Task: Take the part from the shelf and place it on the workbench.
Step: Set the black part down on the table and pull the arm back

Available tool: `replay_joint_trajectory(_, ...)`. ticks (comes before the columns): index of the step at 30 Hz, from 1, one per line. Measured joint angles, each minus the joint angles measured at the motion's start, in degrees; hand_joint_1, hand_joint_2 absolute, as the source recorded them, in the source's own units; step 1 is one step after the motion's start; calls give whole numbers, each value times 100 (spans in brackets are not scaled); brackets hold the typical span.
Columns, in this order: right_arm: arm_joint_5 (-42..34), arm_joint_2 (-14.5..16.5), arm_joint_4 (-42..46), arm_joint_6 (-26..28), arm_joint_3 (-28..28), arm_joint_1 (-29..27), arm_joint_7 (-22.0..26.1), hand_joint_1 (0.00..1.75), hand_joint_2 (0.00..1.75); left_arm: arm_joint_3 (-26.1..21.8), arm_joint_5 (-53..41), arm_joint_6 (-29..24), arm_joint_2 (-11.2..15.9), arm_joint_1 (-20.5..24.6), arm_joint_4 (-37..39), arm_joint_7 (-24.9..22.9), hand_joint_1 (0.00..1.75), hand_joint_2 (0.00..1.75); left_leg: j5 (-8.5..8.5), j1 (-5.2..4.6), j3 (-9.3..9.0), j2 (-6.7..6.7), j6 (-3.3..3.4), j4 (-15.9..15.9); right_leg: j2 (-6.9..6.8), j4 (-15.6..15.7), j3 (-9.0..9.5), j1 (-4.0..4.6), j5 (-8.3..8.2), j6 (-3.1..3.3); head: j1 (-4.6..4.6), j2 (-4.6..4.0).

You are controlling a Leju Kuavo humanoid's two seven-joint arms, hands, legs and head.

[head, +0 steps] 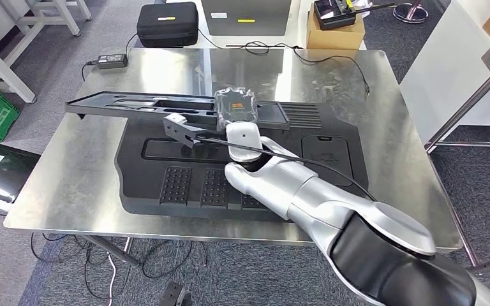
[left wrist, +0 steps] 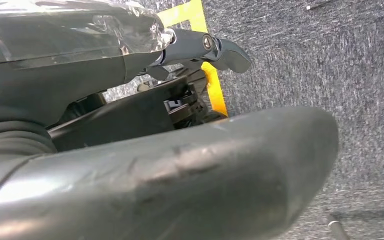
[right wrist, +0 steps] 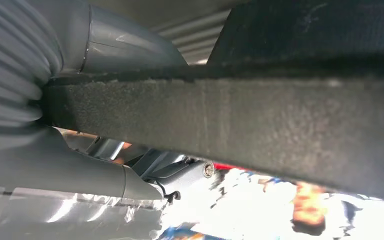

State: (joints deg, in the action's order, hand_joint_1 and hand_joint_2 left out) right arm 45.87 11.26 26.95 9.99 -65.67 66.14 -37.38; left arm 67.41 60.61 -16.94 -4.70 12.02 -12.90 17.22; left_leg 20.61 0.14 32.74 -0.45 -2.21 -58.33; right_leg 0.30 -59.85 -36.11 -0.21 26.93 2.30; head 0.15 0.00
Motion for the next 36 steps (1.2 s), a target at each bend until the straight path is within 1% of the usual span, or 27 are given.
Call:
replay_joint_trajectory(2,253,-85,-19,-208,-27,74,-144,175,175,0,-52,15,0,-25,0,-22,0,0,0,0,-1,0,0,0,2,0,0,0,0,0,-1,0)
replay_joint_trajectory(5,400,-209,-29,-427,-46,118,-176,175,175,0,-74,65,0,-45,0,-48,0,0,0,0,-1,1,0,0,1,0,1,0,-1,-1,2,0)
replay_joint_trajectory(12,403,-359,-39,-515,-56,118,-176,175,175,0,-91,85,1,-49,0,-53,0,0,0,0,0,3,0,0,2,0,0,0,-3,1,3,0)
replay_joint_trajectory(15,390,-388,-39,-653,-58,106,-158,175,175,0,-154,79,1,-48,0,-102,0,0,0,0,-1,4,0,0,1,0,0,0,-3,1,0,0)
replay_joint_trajectory(19,263,-450,-41,-853,-57,3,-22,0,0,0,-219,159,0,-48,0,-178,0,175,0,0,-1,3,0,1,2,0,1,0,-3,1,0,0)
replay_joint_trajectory(22,44,-478,-45,-957,-49,-123,185,0,0,0,-249,208,1,-47,0,-220,0,175,0,0,-1,4,0,1,3,0,1,0,-3,1,2,0)
replay_joint_trajectory(26,-40,-481,-56,-995,-6,-193,330,0,0,0,-251,207,2,-49,0,-232,0,0,0,0,-1,4,0,1,0,0,1,0,-3,1,1,0)
replay_joint_trajectory(32,-219,-476,-57,-1033,105,-233,594,0,0,0,-294,223,2,-68,0,-178,0,0,0,1,-1,4,0,1,0,0,3,0,-3,1,0,0)
replay_joint_trajectory(36,-303,-471,-49,-976,163,-276,876,0,0,0,-316,324,2,-93,0,-124,0,0,0,1,-2,4,0,1,0,0,4,0,-3,1,1,0)
